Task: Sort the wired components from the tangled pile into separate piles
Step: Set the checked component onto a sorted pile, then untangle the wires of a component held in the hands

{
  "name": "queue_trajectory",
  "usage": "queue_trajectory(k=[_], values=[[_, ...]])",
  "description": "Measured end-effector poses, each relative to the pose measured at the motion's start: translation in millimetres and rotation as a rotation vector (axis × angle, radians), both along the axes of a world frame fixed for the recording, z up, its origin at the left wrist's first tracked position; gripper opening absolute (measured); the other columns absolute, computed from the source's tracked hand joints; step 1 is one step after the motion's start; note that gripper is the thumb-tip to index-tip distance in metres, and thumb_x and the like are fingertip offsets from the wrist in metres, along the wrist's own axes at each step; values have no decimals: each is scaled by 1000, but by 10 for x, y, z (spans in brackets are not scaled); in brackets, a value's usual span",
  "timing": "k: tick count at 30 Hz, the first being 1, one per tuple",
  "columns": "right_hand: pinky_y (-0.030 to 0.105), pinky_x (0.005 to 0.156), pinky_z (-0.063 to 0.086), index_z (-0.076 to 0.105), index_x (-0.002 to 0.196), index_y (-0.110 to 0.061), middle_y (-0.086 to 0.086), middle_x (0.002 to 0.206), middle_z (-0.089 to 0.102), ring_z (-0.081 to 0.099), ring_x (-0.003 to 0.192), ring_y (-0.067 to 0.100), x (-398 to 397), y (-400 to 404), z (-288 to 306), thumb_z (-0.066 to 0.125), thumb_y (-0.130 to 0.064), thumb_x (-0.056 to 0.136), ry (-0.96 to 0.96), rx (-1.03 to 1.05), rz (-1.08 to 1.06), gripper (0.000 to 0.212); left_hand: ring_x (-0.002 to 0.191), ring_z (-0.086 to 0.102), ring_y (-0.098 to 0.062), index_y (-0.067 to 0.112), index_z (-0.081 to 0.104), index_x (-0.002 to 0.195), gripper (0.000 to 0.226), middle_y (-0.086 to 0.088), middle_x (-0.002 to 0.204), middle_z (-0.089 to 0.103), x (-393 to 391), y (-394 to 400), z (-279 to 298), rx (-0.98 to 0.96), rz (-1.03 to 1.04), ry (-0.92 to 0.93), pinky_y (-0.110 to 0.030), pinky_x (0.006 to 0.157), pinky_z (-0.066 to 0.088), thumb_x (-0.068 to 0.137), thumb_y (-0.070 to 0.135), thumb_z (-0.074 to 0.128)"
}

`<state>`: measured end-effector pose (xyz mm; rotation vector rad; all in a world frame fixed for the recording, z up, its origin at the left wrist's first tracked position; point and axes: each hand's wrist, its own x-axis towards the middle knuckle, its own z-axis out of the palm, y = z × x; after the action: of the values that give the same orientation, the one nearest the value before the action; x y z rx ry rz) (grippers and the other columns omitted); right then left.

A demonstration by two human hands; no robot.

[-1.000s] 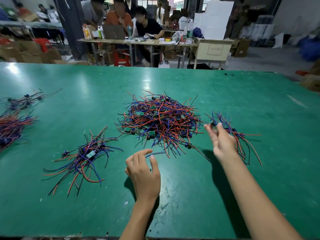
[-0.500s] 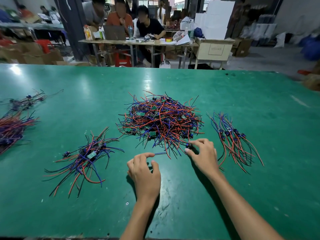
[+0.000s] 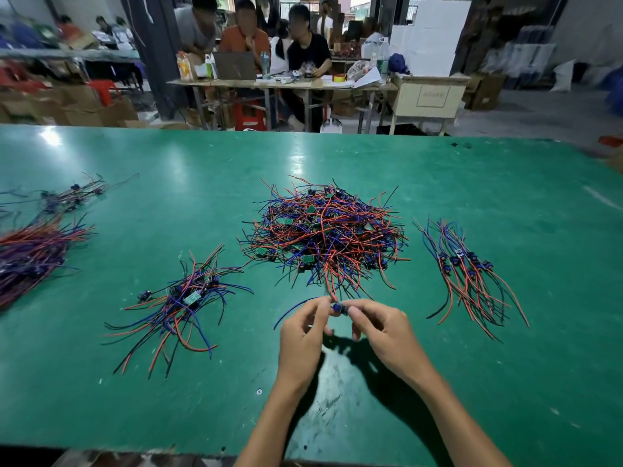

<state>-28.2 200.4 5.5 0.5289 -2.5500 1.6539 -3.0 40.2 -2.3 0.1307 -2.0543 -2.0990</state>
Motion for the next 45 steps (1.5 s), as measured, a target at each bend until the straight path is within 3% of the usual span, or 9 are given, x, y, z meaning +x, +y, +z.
queue_trajectory(k=[9, 16, 20, 25, 29, 31, 35, 39, 45], values=[[24, 60, 42, 75, 99, -34, -7, 65, 67, 57, 61, 3, 70, 88, 85, 60, -27, 102, 18, 89, 98, 16, 53, 49, 0, 11, 75, 80, 18, 6, 67, 68, 53, -110, 99, 194, -118, 36, -11, 54, 39, 89, 26, 74], [34, 77, 49, 72, 99, -40, -14, 73, 67, 63, 81, 7, 215, 45, -91, 48, -51, 102, 51, 188, -100, 27, 77, 73, -23, 3, 63, 95, 19, -15, 85, 77, 50, -133, 62, 229, -1, 7, -23, 67, 54, 100, 21, 61], [24, 73, 42, 71, 98, -40, -15, 75, 63, 57, 84, 3, 240, 84, -166, 39, -56, 99, 128, 227, -238, 36, 55, 65, -23, 6, 60, 92, 13, -12, 67, 71, -107, -564, 268, 258, 146, 43, -27, 55, 54, 99, 17, 61], [22, 70, 40, 69, 98, -40, -15, 80, 60, 56, 82, -2, 180, 37, -196, 60, -35, 99, 109, 268, -340, 10, 46, 61, -10, 16, 68, 85, 12, 1, 55, 70, -485, -1548, 702, -259, 452, 13, -25, 50, 47, 94, 24, 67], [30, 69, 42, 66, 106, -39, -12, 79, 59, 56, 79, 5, 26, -53, -164, 67, -37, 93, 76, 322, -389, 13, 95, 69, -34, 20, 76, 97, 26, -15, 91, 75, -626, -2024, 667, -1021, 522, -353, -38, 83, 51, 92, 42, 63], [29, 65, 39, 68, 107, -38, -11, 76, 55, 56, 75, 10, -64, -142, -136, 68, -42, 91, 86, 362, -430, 16, 110, 61, -39, 10, 74, 108, 38, -24, 109, 68, -609, -2029, 553, -1190, 532, -498, -41, 87, 48, 94, 42, 62], [27, 64, 37, 73, 103, -34, -14, 71, 59, 58, 72, 13, -174, -328, -124, 68, -48, 90, 58, 478, -478, 20, 120, 44, -39, 2, 62, 118, 45, -23, 125, 51, -481, -1662, 344, -1295, 613, -375, -48, 93, 42, 90, 36, 67], [32, 66, 51, 75, 98, -28, -7, 74, 71, 69, 77, 25, -201, -300, -152, 63, -42, 95, 22, 507, -497, 18, 106, 51, -24, 20, 71, 104, 22, -4, 108, 58, -341, -979, 106, -1126, 296, 10, -36, 86, 39, 89, 36, 69], [39, 72, 51, 67, 102, -27, -4, 74, 66, 64, 77, 25, -114, -246, -156, 52, -42, 101, 50, 506, -384, 21, 103, 48, -19, 25, 64, 102, 17, 4, 106, 53, -352, -522, -144, -1180, 210, -17, -32, 83, 32, 98, 39, 57]])
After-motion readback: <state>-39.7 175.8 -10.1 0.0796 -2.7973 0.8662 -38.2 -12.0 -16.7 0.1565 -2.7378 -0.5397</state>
